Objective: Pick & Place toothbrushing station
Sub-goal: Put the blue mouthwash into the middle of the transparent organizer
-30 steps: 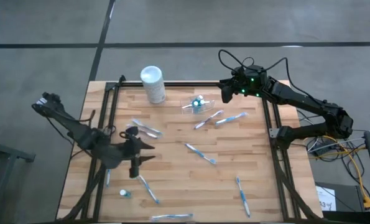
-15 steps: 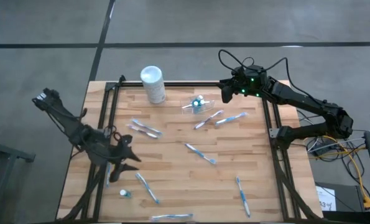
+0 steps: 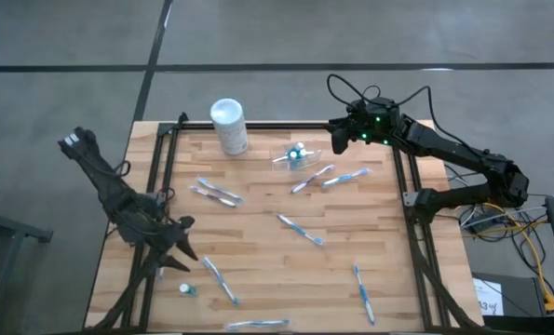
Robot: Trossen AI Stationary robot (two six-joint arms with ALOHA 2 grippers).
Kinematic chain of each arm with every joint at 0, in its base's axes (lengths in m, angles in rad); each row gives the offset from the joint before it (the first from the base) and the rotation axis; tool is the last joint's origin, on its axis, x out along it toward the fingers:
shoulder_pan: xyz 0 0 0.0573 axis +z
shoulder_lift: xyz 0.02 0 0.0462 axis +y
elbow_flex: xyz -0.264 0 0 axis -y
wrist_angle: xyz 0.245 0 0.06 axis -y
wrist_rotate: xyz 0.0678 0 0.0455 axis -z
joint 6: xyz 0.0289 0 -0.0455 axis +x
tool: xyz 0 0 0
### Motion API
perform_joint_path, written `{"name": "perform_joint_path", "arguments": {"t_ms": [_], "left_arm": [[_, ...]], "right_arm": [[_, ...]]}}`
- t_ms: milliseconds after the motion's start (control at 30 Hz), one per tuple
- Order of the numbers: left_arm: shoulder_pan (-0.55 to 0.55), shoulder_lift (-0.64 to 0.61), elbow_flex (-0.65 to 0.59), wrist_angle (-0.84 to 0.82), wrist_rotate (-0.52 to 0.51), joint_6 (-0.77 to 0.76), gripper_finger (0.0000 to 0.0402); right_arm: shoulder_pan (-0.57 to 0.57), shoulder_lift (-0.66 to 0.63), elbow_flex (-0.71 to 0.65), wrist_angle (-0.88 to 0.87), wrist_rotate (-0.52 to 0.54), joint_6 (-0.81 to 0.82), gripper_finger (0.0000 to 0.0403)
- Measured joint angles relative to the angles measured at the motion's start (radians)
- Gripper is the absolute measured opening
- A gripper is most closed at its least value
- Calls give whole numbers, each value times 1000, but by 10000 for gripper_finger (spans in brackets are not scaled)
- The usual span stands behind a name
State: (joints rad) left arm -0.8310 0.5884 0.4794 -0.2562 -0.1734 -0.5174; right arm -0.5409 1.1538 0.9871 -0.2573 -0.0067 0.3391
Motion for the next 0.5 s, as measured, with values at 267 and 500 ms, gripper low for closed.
{"name": "perform_joint_path", "arguments": {"t_ms": [267,500], "left_arm": [[-16,-70,-151,174,73,-43,165],[-16,-93,-235,187,204,26,165]], "right_arm": [[0,0,0,0,0,0,128],[0,0,0,0,0,0,128]]}}
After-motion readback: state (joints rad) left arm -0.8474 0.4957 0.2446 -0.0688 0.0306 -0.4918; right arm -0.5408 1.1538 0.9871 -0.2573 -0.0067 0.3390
